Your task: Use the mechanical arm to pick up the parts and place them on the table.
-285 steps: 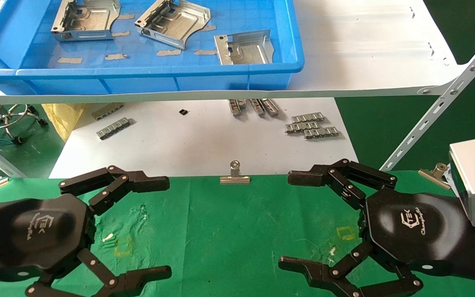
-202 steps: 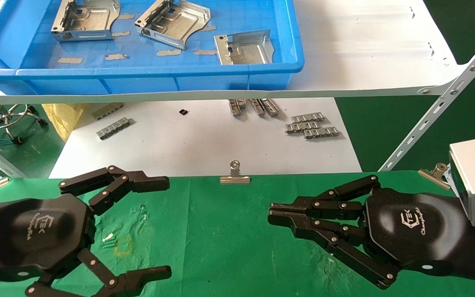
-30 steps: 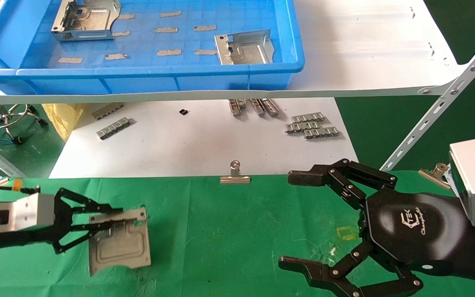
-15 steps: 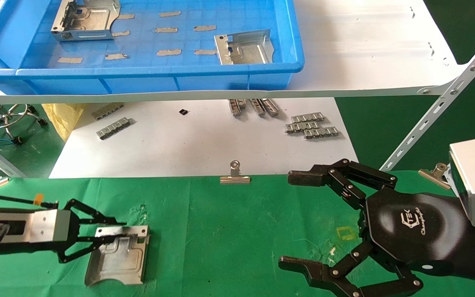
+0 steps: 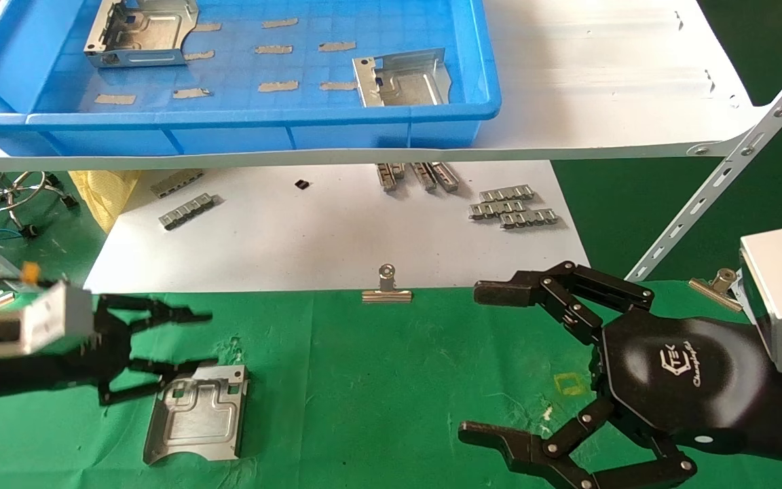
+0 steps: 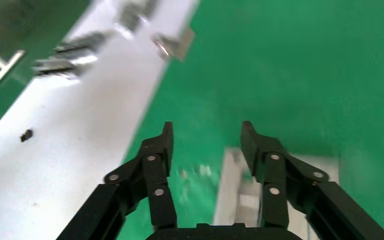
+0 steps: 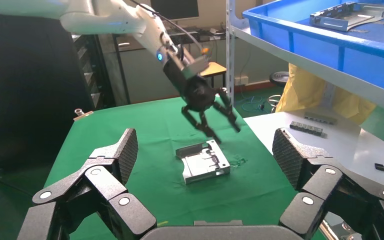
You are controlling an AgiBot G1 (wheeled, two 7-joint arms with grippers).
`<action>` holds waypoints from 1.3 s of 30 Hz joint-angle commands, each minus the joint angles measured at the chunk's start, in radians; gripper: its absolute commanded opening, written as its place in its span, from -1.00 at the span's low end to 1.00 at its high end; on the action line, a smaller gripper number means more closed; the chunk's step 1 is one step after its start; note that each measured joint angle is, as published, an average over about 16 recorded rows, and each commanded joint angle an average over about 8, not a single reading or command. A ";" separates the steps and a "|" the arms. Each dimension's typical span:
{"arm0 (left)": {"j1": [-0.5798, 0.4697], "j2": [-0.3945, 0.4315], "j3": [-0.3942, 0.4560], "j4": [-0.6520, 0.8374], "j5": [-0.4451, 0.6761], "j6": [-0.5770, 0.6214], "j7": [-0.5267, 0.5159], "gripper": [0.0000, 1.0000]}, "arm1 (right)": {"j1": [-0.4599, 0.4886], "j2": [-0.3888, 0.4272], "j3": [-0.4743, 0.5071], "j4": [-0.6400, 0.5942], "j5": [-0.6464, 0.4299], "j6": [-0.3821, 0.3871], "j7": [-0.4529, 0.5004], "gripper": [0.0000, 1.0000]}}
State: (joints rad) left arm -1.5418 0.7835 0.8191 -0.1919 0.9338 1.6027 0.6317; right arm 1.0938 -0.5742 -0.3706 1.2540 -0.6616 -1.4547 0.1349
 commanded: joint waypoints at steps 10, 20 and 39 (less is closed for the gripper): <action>0.101 -0.004 -0.054 -0.015 -0.186 -0.007 -0.177 1.00 | 0.000 0.000 0.000 0.000 0.000 0.000 0.000 1.00; 0.093 -0.014 -0.059 -0.054 -0.152 -0.010 -0.177 1.00 | 0.000 0.000 0.000 0.000 0.000 0.000 0.000 1.00; 0.212 -0.064 -0.212 -0.384 -0.169 -0.041 -0.381 1.00 | 0.000 0.000 0.000 0.000 0.000 0.000 0.000 1.00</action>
State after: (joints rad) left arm -1.3301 0.7196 0.6074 -0.5756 0.7653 1.5619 0.2509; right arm 1.0937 -0.5742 -0.3707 1.2537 -0.6614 -1.4545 0.1347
